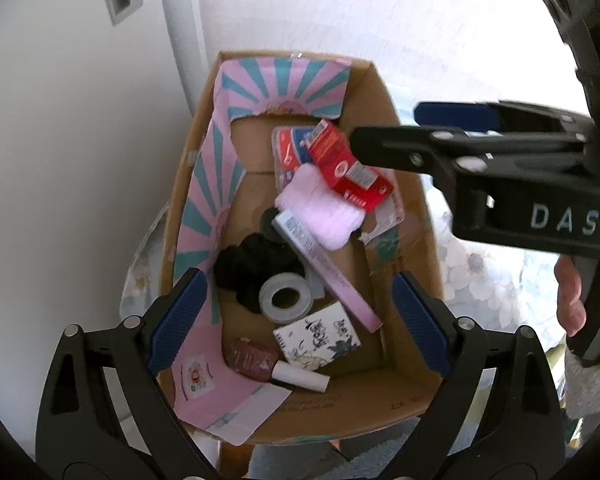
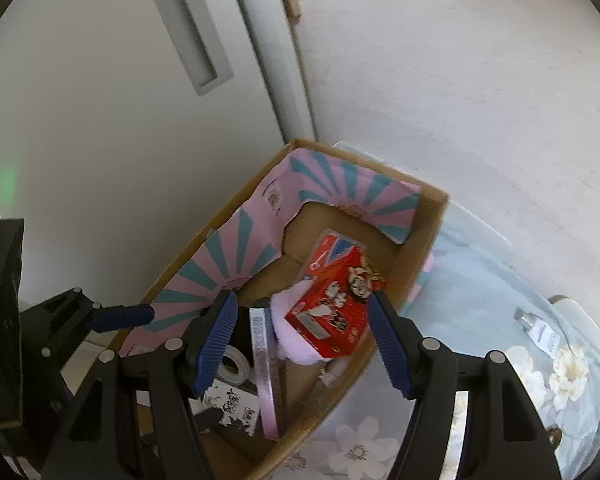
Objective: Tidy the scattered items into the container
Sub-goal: 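Open both tools to drop tape roll and milk carton into box, then move both open tools back to the remaining table items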
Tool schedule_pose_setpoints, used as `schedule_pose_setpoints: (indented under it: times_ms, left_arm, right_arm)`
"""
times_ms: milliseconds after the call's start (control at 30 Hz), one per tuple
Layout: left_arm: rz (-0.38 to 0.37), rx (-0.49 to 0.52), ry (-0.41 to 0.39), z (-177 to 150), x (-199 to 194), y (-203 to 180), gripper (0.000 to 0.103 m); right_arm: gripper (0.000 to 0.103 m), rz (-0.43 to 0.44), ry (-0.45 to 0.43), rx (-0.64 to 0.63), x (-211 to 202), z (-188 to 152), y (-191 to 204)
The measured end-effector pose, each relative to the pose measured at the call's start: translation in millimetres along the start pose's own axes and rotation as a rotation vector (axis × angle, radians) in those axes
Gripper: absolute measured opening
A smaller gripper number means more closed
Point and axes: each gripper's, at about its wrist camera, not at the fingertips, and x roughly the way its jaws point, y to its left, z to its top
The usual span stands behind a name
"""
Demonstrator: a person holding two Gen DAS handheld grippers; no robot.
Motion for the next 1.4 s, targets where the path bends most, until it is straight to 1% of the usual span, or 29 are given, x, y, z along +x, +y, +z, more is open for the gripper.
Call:
schedule_pose_setpoints:
  times_ms: [133, 267, 367, 533, 633, 800, 900, 1000, 1133, 1267, 1400]
  left_arm:
    - [0.007, 0.029, -0.009, 12, 0, -9, 0.093]
    - [-0.019, 0.068, -0.037, 26, -6, -24, 0.094]
    - [-0.023, 0.13, -0.058, 40, -9, -45, 0.093]
    - [-0.041, 0.275, -0.091, 69, -10, -93, 0.094]
    - [-0.059, 0.342, -0.077, 85, -1, -123, 0.094]
    - [-0.087, 0.405, -0.042, 104, 25, -166, 0.094]
    - [-0.111, 0.406, -0.005, 112, 47, -190, 0.094]
    - [-0.118, 0.406, 0.026, 115, 72, -214, 0.094]
    - [-0.107, 0.4, 0.054, 117, 101, -237, 0.094]
    - [-0.09, 0.392, 0.059, 122, 133, -252, 0.094]
    - [-0.063, 0.429, 0.058, 129, 162, -262, 0.094]
  right_arm:
    - [0.063, -0.034, -0.053, 0.056, -24, -9, -19]
    - [0.063, -0.084, -0.102, 0.155, -55, -29, -55]
    - [0.063, -0.131, -0.125, 0.229, -78, -50, -85]
    - [0.063, -0.219, -0.138, 0.331, -110, -90, -129]
    - [0.063, -0.269, -0.15, 0.396, -125, -110, -150]
    - [0.063, -0.329, -0.163, 0.474, -141, -144, -176]
    - [0.063, -0.371, -0.148, 0.497, -144, -161, -188]
    - [0.063, -0.389, -0.131, 0.524, -139, -175, -201]
    - [0.063, -0.398, -0.108, 0.555, -127, -193, -214]
    - [0.063, -0.399, -0.082, 0.557, -112, -206, -224]
    - [0.063, -0.386, -0.055, 0.551, -95, -216, -233]
